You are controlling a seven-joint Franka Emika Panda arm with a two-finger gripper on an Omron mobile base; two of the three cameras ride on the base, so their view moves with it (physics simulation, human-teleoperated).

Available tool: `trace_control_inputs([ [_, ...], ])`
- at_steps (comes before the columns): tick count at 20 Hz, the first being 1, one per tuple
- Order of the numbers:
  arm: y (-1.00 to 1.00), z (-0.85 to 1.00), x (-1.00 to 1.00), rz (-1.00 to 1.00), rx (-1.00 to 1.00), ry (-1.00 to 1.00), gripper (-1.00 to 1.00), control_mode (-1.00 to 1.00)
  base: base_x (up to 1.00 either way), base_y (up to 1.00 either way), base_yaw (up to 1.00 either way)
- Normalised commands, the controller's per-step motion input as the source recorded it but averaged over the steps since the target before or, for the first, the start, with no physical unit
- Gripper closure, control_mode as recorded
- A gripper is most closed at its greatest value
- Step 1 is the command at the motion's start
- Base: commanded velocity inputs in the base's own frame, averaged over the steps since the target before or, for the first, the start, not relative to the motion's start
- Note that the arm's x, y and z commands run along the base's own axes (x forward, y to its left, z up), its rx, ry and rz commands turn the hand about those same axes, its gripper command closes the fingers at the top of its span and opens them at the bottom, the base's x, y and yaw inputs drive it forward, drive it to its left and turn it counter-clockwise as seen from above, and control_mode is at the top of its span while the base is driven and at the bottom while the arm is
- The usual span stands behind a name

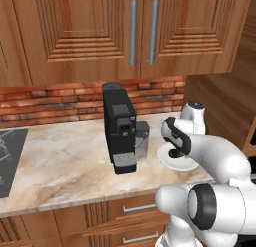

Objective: Place the eggplant on the rack of the oven.

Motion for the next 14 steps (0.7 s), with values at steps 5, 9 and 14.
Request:
trace_control_inputs([
  [5,-0.24,-0.18,0.26,-0.1,0.0,0.0,-1.0,-1.0,0.0,0.0,0.0],
  [9,-0.01,-0.24,0.09,-0.05,0.0,0.0,-1.0,-1.0,0.0,0.0,0.0],
  [14,-0.04,-0.24,0.08,-0.01,0.0,0.0,-1.0,-1.0,0.0,0.0,0.0],
])
